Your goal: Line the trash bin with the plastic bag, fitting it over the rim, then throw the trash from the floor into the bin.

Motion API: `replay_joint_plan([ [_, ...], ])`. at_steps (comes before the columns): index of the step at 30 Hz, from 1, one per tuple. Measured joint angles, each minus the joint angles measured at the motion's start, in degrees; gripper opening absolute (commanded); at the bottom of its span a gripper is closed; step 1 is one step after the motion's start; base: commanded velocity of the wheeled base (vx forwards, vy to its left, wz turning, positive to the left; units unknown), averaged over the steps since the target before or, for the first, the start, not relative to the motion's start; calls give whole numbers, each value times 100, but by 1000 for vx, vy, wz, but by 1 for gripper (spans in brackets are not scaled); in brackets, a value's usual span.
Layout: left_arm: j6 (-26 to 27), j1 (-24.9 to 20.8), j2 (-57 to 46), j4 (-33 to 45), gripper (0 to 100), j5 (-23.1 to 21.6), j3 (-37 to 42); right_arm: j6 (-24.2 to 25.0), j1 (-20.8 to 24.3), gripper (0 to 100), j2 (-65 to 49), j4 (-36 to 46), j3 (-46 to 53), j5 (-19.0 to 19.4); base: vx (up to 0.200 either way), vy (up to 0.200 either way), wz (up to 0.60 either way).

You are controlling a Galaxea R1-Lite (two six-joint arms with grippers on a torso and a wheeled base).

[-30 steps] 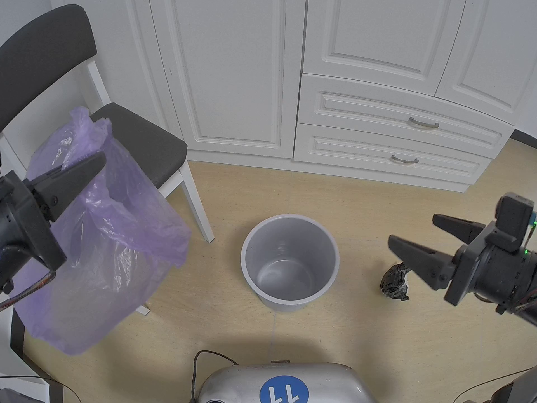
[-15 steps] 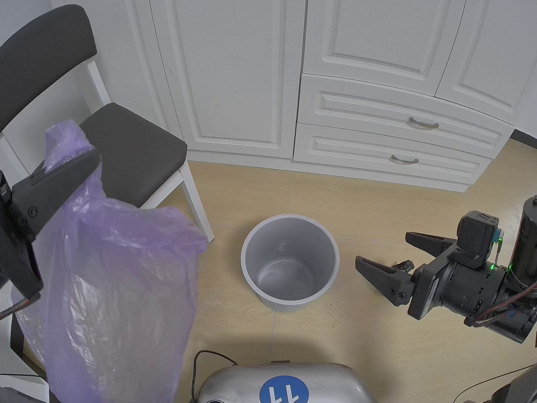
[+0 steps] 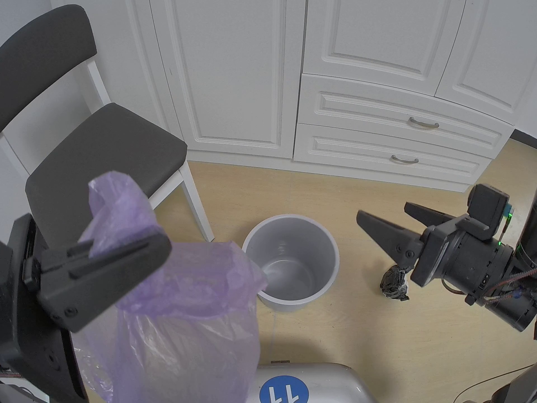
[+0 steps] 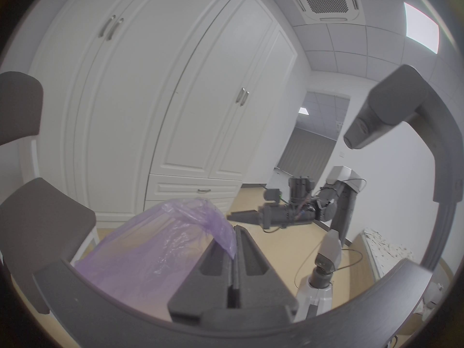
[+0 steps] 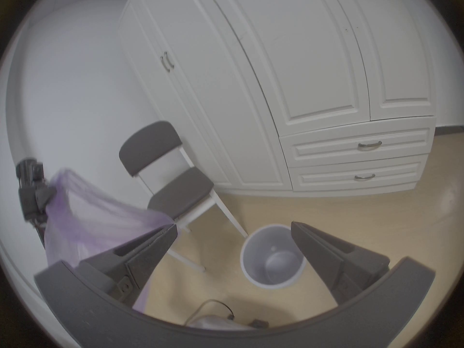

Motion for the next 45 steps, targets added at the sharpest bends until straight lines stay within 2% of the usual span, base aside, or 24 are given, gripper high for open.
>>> replay_joint_plan([
  [3, 0, -160, 9, 11, 0, -85, 67, 130, -45, 100, 156, -412, -1, 145, 0, 0, 0],
  [9, 1, -293, 17, -15, 0, -285, 188, 207, -155, 100, 368, -443, 71, 512, 0, 0, 0],
  [19, 50, -317, 5, -39, 0, -382, 312, 183, -179, 100, 708, -369, 286, 661, 0, 0, 0],
  [24, 48, -317, 5, -52, 0, -380, 318, 100, -144, 100, 694, 268, 399, 894, 0, 0, 0],
  [29, 39, -262, 6, -71, 0, -360, 297, -182, -108, 100, 411, 1435, 444, 1257, 0, 0, 0],
  [36, 15, 48, 16, -558, 0, -334, 229, -814, -83, 100, -312, 2875, 474, 2350, 0, 0, 0],
  [39, -32, 168, 17, -851, 0, -335, 174, -997, -52, 100, -533, 2971, 527, 2531, 0, 0, 0],
  [45, -169, 171, 22, -1134, 0, -368, 141, -1003, 0, 100, -467, 2870, 553, 2567, 0, 0, 0],
])
